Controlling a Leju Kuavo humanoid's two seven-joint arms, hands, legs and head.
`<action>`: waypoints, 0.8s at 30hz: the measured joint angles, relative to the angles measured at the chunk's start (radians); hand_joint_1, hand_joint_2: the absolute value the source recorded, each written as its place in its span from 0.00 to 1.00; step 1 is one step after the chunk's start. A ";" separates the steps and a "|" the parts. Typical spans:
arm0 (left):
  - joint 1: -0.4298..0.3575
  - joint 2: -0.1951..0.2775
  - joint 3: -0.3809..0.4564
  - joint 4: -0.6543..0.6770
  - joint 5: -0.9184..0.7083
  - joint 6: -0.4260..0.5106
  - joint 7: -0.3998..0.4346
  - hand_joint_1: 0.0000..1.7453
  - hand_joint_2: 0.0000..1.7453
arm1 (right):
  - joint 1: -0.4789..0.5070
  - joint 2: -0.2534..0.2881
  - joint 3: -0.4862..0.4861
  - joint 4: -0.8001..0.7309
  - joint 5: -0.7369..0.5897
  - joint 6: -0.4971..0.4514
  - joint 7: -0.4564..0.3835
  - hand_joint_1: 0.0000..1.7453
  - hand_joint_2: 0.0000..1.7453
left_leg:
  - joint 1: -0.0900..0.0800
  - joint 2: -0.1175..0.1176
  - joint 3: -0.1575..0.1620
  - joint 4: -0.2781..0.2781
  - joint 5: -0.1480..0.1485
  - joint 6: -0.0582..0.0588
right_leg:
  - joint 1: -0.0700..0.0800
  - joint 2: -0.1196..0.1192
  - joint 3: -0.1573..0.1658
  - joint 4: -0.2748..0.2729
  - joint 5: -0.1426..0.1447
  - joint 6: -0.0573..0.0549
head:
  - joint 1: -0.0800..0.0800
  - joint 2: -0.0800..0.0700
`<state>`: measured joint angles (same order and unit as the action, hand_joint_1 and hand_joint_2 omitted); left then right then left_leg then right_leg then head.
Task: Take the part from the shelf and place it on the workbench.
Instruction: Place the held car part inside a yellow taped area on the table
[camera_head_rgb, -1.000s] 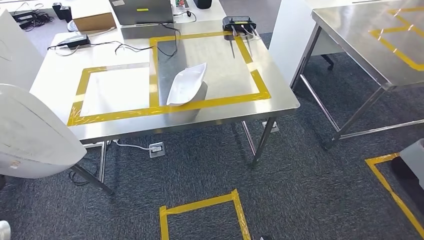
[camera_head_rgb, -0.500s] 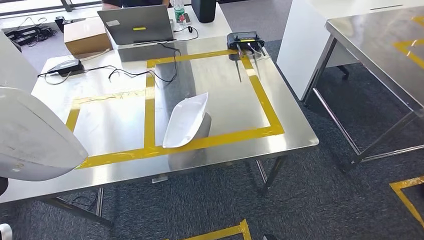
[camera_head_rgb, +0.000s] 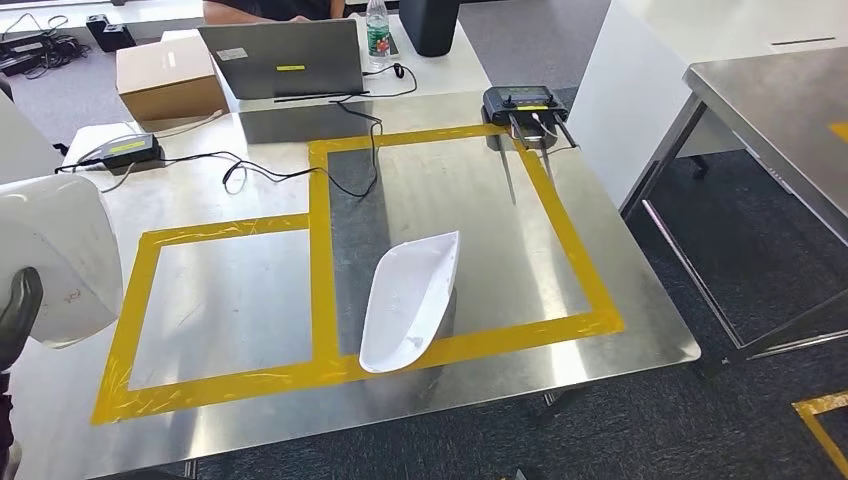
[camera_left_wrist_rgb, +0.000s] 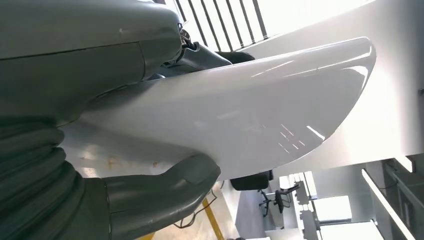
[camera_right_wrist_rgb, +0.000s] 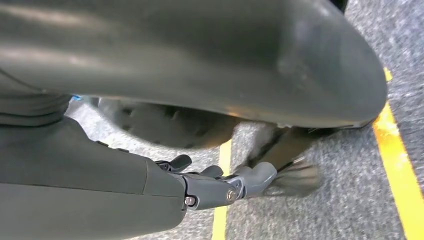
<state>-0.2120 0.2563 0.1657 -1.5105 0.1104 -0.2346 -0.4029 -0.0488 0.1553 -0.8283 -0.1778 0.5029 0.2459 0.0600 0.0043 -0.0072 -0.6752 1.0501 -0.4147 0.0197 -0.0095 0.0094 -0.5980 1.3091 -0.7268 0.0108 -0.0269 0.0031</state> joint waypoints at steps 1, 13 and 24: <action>-0.002 0.000 -0.005 0.011 -0.020 0.011 -0.001 1.00 1.00 | 0.003 0.000 0.000 0.000 0.001 0.000 0.000 0.00 0.00 | -0.002 -0.001 0.014 0.000 -0.010 0.001 | 0.003 0.000 -0.020 -0.018 0.046 -0.005 | 0.000 0.000; -0.044 -0.035 -0.203 0.169 -0.549 0.290 -0.025 1.00 1.00 | 0.003 -0.003 -0.002 0.000 0.030 -0.001 0.002 0.00 0.00 | -0.013 -0.007 0.074 -0.014 -0.050 -0.016 | 0.019 0.004 0.021 -0.277 0.227 -0.032 | 0.001 0.000; -0.051 -0.047 -0.257 0.232 -0.599 0.352 -0.035 1.00 1.00 | 0.004 -0.003 -0.002 0.000 0.037 -0.001 0.000 0.00 0.00 | -0.012 -0.007 0.080 -0.016 -0.053 -0.019 | 0.017 0.005 0.026 -0.277 0.222 -0.037 | 0.001 0.000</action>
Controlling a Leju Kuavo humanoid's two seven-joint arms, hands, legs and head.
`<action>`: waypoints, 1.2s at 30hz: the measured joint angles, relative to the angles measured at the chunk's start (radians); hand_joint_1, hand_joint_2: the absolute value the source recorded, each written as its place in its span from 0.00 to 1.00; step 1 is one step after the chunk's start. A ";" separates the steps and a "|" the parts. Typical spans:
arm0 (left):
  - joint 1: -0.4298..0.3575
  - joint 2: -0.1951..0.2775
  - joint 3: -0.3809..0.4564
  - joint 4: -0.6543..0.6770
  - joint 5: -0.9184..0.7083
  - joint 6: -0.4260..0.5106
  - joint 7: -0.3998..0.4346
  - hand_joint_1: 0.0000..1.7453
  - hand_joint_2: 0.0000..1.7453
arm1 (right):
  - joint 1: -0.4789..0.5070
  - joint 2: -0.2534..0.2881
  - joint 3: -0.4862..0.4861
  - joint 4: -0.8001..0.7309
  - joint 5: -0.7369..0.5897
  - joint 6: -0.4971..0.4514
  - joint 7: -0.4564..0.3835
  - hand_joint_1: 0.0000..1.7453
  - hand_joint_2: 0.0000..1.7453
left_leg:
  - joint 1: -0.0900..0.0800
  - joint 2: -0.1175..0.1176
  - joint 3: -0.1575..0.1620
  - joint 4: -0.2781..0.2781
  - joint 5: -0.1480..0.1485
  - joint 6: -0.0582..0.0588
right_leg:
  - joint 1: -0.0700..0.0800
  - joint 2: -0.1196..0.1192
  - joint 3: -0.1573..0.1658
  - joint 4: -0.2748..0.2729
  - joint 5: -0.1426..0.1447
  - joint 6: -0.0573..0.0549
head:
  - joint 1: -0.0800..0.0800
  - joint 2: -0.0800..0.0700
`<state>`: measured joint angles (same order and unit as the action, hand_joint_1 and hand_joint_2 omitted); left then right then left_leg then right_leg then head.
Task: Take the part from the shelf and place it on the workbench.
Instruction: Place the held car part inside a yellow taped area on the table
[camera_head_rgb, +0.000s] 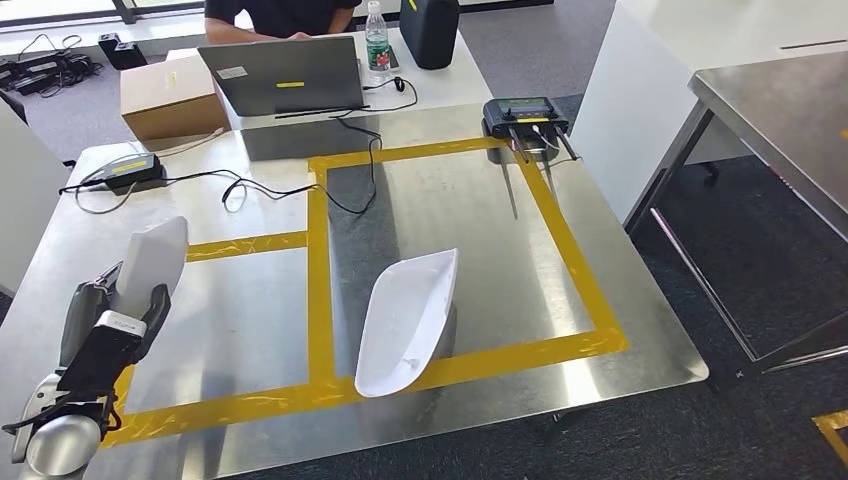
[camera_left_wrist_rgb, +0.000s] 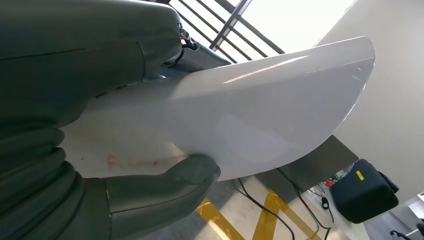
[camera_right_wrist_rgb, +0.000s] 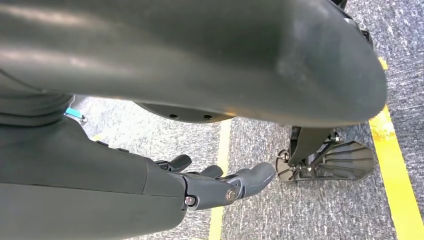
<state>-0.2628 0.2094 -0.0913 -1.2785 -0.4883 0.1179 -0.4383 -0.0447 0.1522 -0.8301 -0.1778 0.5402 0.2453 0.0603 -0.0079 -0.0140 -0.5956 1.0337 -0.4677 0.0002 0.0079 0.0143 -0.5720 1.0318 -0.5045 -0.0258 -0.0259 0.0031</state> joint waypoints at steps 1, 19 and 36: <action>0.000 0.000 -0.001 0.002 0.000 0.000 0.000 1.00 1.00 | 0.000 0.000 0.000 0.000 0.000 0.000 0.000 0.00 0.00 | 0.000 0.000 0.000 0.000 0.000 0.000 | 0.000 0.000 0.000 0.000 0.000 0.000 | 0.000 0.000; 0.000 -0.001 -0.003 0.009 0.000 0.000 0.000 1.00 1.00 | 0.001 0.000 0.000 0.000 0.000 0.000 0.000 0.00 0.00 | -0.001 0.000 0.001 0.000 -0.001 0.001 | -0.001 0.000 0.003 -0.003 0.001 0.001 | 0.000 0.000; 0.000 -0.001 -0.003 0.009 0.000 0.000 0.000 1.00 1.00 | 0.001 0.000 0.000 0.000 0.000 0.000 0.000 0.00 0.00 | -0.001 0.000 0.001 0.000 -0.001 0.001 | -0.001 0.000 0.003 -0.003 0.001 0.001 | 0.000 0.000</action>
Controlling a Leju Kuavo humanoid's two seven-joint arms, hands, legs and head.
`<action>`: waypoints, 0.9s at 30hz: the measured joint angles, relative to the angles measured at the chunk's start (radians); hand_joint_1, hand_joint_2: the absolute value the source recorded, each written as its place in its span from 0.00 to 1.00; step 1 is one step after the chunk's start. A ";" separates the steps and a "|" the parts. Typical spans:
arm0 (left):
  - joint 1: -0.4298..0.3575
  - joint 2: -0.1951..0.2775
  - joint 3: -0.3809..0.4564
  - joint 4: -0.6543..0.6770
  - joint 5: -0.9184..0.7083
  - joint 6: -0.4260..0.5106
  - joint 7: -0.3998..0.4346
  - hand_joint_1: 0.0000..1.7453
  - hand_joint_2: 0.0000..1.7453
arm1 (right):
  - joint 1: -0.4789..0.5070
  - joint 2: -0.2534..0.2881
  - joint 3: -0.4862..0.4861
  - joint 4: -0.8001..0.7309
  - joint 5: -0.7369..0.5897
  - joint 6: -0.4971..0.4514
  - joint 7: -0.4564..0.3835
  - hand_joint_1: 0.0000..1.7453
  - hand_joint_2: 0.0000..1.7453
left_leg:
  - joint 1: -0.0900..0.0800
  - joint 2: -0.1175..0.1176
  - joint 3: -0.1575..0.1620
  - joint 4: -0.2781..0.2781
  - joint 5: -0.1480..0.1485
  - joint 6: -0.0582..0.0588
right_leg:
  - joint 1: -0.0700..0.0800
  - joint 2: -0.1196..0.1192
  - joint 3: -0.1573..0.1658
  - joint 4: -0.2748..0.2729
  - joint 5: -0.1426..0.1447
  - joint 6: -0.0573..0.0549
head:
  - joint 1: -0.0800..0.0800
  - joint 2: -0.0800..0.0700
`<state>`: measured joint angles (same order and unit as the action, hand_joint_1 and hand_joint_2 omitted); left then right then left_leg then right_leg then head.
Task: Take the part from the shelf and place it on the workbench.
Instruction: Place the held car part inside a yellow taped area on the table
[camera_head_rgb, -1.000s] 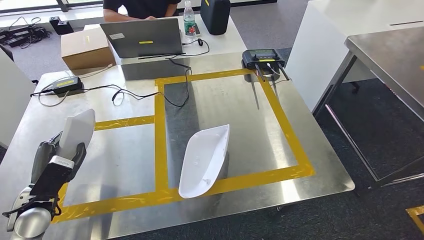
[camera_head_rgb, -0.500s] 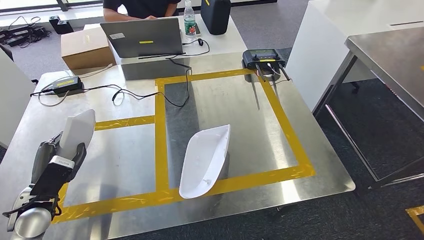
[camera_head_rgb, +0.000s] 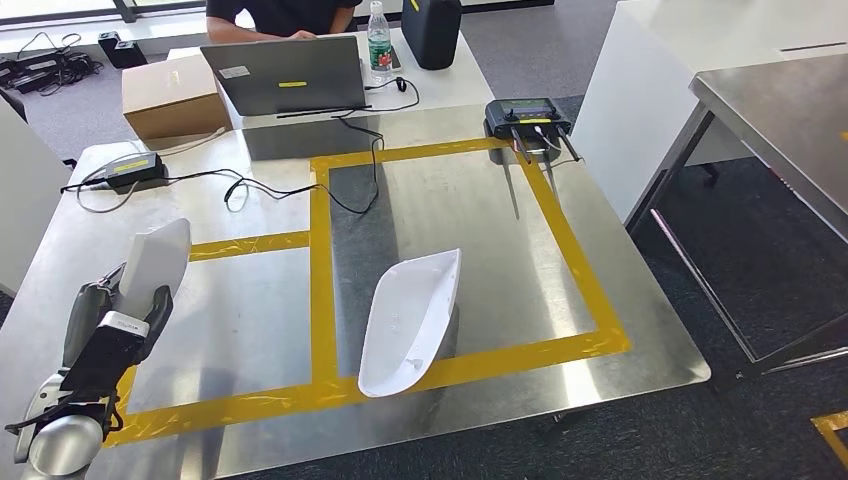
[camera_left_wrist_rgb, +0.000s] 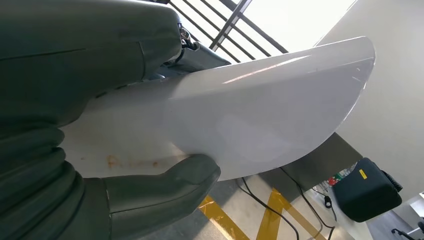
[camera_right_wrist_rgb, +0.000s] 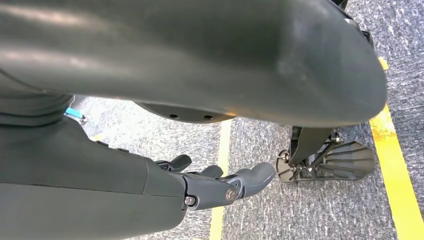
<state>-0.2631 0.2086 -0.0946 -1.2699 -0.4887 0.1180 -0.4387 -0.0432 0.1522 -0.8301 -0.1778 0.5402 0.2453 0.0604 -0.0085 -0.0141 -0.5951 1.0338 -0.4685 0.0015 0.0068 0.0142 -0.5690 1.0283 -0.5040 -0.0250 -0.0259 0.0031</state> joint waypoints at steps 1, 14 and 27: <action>0.000 0.000 0.000 0.000 0.000 0.000 0.000 1.00 1.00 | 0.000 0.000 0.000 0.000 0.000 0.000 0.000 0.00 0.00 | 0.000 0.000 0.000 0.000 0.000 0.000 | 0.000 0.000 0.000 0.000 0.000 0.000 | 0.000 0.000; 0.000 0.000 0.000 0.002 0.000 0.000 0.000 1.00 1.00 | 0.000 0.000 0.000 0.000 0.000 0.000 0.000 0.00 0.00 | 0.000 0.000 0.000 0.000 0.000 0.000 | 0.000 0.000 0.000 0.000 0.000 0.000 | 0.000 0.000; 0.178 0.006 0.088 -0.076 0.109 0.286 -0.065 1.00 1.00 | 0.013 -0.001 0.018 0.000 0.054 0.000 0.016 0.00 0.00 | 0.000 -0.001 0.008 -0.001 -0.007 -0.001 | 0.000 -0.001 0.009 0.000 -0.007 0.000 | 0.000 0.000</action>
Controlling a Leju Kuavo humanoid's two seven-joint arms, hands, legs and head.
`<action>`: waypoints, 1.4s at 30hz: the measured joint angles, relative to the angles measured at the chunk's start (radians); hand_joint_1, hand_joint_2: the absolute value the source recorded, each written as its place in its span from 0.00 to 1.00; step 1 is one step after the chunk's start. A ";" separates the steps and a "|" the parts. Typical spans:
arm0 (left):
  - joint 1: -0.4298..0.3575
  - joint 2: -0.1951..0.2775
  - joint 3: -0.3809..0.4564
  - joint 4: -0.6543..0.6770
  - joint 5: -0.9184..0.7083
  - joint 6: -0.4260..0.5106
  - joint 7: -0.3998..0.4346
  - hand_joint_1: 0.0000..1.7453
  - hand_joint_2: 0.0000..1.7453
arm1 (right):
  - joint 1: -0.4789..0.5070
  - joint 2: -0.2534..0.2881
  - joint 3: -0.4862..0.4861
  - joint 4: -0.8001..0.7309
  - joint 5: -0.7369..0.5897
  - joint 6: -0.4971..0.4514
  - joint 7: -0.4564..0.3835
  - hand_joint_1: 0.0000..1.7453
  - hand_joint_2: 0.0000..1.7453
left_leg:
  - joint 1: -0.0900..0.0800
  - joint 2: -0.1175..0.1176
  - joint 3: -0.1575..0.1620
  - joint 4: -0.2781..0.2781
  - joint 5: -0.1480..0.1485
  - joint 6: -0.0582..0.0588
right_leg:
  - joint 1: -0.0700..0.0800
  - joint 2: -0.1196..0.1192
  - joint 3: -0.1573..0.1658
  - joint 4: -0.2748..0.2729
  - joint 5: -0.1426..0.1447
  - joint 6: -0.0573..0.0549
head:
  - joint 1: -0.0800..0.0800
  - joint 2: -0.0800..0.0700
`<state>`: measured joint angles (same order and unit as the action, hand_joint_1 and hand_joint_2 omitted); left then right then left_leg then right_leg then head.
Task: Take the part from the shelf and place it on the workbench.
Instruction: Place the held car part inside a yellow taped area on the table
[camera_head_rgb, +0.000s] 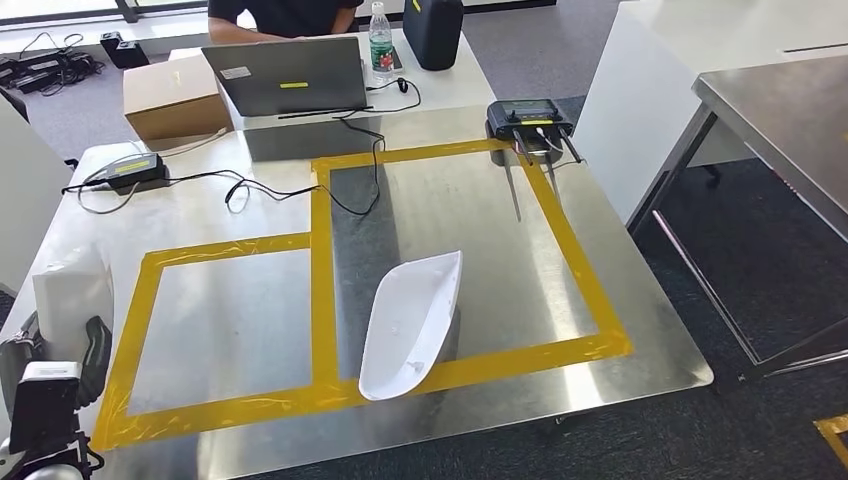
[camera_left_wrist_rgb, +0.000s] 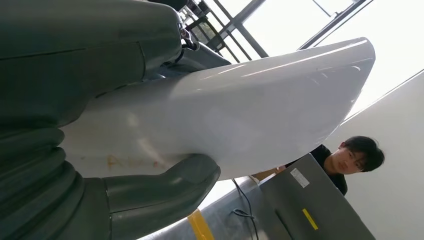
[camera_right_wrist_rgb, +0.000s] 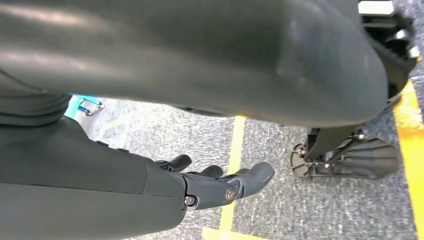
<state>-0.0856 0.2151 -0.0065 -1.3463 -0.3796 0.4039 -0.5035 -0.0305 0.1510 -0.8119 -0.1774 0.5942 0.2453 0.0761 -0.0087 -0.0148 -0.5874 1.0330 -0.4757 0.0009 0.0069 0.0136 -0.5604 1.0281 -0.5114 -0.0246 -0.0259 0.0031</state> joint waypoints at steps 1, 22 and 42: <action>0.007 0.000 0.003 -0.004 0.002 0.002 -0.002 1.00 1.00 | -0.002 0.000 0.001 0.000 0.000 0.000 0.000 0.00 0.00 | 0.000 0.000 0.000 0.000 0.000 0.000 | 0.000 0.000 0.000 0.000 0.000 0.000 | 0.000 0.000; 0.096 0.002 0.151 -0.166 0.233 0.080 -0.150 1.00 1.00 | 0.007 -0.007 0.003 0.000 0.004 0.000 -0.020 0.00 0.00 | 0.000 -0.002 0.002 0.000 -0.003 0.000 | 0.000 -0.002 0.003 0.000 -0.003 0.001 | 0.000 0.000; -0.054 0.063 -0.013 0.046 -0.167 -0.017 -0.057 0.75 1.00 | -0.003 -0.006 0.020 0.000 0.023 0.000 -0.030 0.00 0.00 | 0.000 -0.002 0.007 0.000 -0.003 -0.001 | 0.000 -0.004 0.007 -0.001 -0.003 0.000 | 0.000 0.000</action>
<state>-0.1400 0.2782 -0.0194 -1.3005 -0.5462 0.3872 -0.5603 -0.0339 0.1446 -0.7923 -0.1774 0.6173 0.2453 0.0460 -0.0088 -0.0170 -0.5808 1.0331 -0.4784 0.0002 0.0067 0.0101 -0.5530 1.0271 -0.5143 -0.0249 -0.0259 0.0031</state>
